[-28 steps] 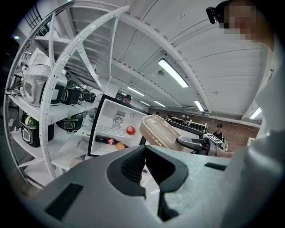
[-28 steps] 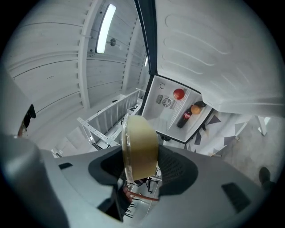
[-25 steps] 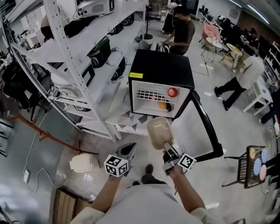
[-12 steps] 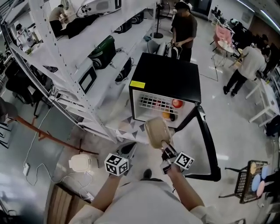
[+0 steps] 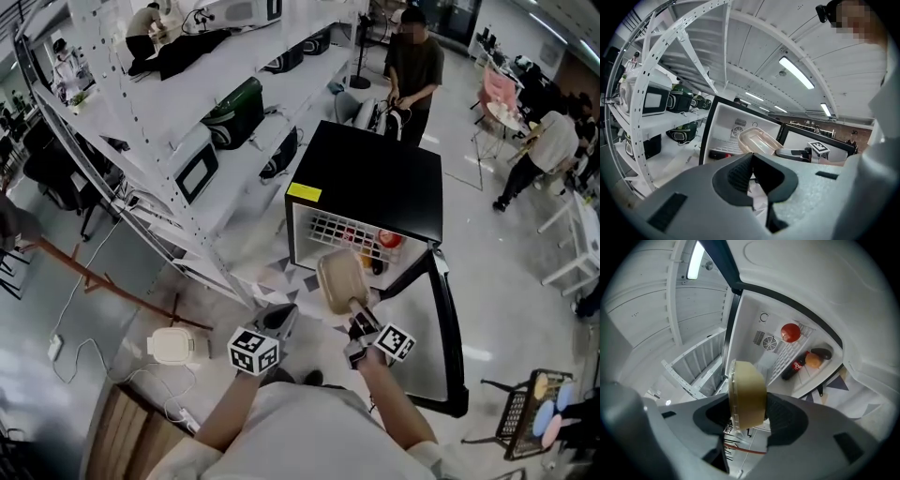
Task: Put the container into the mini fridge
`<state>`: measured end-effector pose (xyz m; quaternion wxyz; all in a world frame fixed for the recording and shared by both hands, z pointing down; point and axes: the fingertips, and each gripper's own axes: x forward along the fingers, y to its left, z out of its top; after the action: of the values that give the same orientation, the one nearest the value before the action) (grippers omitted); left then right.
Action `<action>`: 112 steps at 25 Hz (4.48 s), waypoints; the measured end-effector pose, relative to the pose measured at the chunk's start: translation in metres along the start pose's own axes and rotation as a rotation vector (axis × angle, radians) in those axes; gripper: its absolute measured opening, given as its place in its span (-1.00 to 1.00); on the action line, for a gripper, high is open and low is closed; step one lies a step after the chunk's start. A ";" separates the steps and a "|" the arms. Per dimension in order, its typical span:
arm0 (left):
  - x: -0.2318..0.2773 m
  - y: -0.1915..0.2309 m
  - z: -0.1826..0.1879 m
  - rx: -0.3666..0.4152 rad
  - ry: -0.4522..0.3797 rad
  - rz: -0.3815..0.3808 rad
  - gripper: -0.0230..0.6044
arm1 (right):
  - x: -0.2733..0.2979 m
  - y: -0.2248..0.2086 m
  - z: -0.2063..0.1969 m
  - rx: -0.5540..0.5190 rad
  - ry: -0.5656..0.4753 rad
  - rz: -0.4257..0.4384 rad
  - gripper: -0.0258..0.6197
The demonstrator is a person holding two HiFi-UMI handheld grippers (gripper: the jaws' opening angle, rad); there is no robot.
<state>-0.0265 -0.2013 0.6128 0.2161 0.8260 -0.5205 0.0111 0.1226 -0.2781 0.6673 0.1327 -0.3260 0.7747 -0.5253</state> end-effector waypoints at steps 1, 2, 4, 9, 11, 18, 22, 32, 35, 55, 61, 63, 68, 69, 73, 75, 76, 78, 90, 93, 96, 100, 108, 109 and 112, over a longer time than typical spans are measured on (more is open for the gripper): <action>0.001 0.004 0.001 -0.001 0.000 0.002 -0.92 | 0.005 -0.001 0.001 0.000 -0.001 0.004 -0.23; 0.003 0.007 0.002 -0.002 0.000 0.004 -0.92 | 0.011 -0.003 0.002 0.002 0.000 0.001 -0.23; 0.007 0.015 0.005 0.000 0.001 0.002 -0.92 | 0.021 -0.007 0.002 0.007 0.001 -0.010 -0.23; 0.021 0.038 0.014 0.014 0.016 -0.032 -0.92 | 0.055 -0.014 0.005 0.052 -0.021 -0.028 -0.23; 0.027 0.050 0.019 0.020 0.027 -0.049 -0.92 | 0.071 -0.017 0.007 0.068 -0.038 -0.040 -0.23; 0.052 0.082 0.036 0.047 0.055 -0.136 -0.92 | 0.132 -0.026 0.016 0.098 -0.098 -0.071 -0.22; 0.062 0.096 0.045 0.054 0.064 -0.181 -0.92 | 0.162 -0.036 0.022 0.131 -0.142 -0.096 -0.22; 0.075 0.130 0.061 0.078 0.077 -0.249 -0.92 | 0.202 -0.070 0.029 0.227 -0.240 -0.178 -0.22; 0.078 0.138 0.062 0.084 0.085 -0.265 -0.92 | 0.210 -0.078 0.028 0.243 -0.254 -0.193 -0.22; 0.084 0.157 0.067 0.104 0.126 -0.336 -0.92 | 0.238 -0.104 0.027 0.481 -0.360 -0.158 -0.03; 0.082 0.163 0.063 0.095 0.137 -0.346 -0.92 | 0.236 -0.102 0.024 0.470 -0.368 -0.154 0.07; 0.082 0.163 0.062 0.093 0.139 -0.352 -0.92 | 0.235 -0.100 0.023 0.448 -0.363 -0.149 0.09; 0.084 0.164 0.058 0.083 0.146 -0.368 -0.92 | 0.226 -0.088 0.021 0.330 -0.344 -0.184 0.09; 0.085 0.164 0.057 0.080 0.147 -0.371 -0.92 | 0.224 -0.084 0.020 0.292 -0.334 -0.195 0.09; 0.088 0.162 0.053 0.066 0.146 -0.385 -0.92 | 0.214 -0.071 0.016 0.147 -0.295 -0.236 0.09; 0.089 0.160 0.052 0.061 0.146 -0.393 -0.92 | 0.211 -0.063 0.015 0.074 -0.277 -0.255 0.09; 0.089 0.159 0.052 0.060 0.147 -0.396 -0.92 | 0.210 -0.059 0.015 0.032 -0.267 -0.265 0.07; 0.089 0.157 0.051 0.058 0.149 -0.398 -0.92 | 0.210 -0.051 0.014 -0.059 -0.237 -0.282 0.04; 0.082 0.173 0.042 0.036 0.157 -0.367 -0.92 | 0.241 -0.040 -0.009 -0.626 0.037 -0.417 0.03; 0.082 0.175 0.040 0.032 0.160 -0.364 -0.92 | 0.247 -0.040 -0.012 -0.658 0.064 -0.412 0.03; 0.083 0.176 0.040 0.031 0.164 -0.360 -0.92 | 0.247 -0.040 -0.014 -0.663 0.072 -0.412 0.03; 0.084 0.174 0.038 0.036 0.168 -0.357 -0.92 | 0.240 -0.032 -0.016 -0.691 0.075 -0.401 0.02; 0.083 0.144 0.040 0.051 0.144 -0.336 -0.92 | 0.205 -0.011 -0.009 -0.713 0.065 -0.374 -0.10; 0.083 0.138 0.040 0.051 0.139 -0.331 -0.92 | 0.199 -0.008 -0.008 -0.720 0.066 -0.371 -0.14; 0.080 0.120 0.039 0.047 0.132 -0.320 -0.92 | 0.177 0.000 -0.005 -0.744 0.068 -0.357 -0.26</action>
<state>-0.1013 -0.3281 0.6381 0.2293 0.9006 -0.3667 0.0428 -0.0128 -0.3885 0.6931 -0.1131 -0.4635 0.8470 -0.2345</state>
